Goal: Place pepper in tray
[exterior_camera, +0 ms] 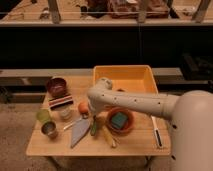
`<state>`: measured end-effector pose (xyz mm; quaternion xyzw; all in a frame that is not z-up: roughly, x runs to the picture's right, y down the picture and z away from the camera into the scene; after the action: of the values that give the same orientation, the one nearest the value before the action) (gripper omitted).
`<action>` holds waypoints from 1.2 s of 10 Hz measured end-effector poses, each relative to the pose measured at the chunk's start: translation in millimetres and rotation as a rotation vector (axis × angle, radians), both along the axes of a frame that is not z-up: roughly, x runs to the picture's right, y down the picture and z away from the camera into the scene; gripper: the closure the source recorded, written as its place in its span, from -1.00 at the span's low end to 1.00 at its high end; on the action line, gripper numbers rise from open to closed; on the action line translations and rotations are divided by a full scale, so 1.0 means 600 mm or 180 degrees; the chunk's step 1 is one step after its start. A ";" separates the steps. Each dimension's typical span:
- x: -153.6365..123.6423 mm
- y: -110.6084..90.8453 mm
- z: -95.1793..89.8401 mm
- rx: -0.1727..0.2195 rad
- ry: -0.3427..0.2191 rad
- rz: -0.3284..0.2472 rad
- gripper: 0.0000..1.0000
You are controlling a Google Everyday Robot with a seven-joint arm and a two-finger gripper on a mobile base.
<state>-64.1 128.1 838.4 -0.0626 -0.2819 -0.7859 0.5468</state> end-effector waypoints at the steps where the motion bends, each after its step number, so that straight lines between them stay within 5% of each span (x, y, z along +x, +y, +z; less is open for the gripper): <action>1: 0.006 -0.022 -0.031 0.0067 -0.0017 0.0066 0.70; 3: 0.036 -0.079 -0.109 0.0259 -0.0020 0.0270 0.70; 6: 0.120 -0.114 -0.158 0.0421 0.0067 0.0598 0.70; 9: 0.246 -0.118 -0.178 0.0534 0.0269 0.1089 0.70; 12: 0.299 -0.135 -0.187 0.0664 0.0405 0.1459 0.70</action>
<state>115.3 46.9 726.5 0.0104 -0.1712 -0.6608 0.7307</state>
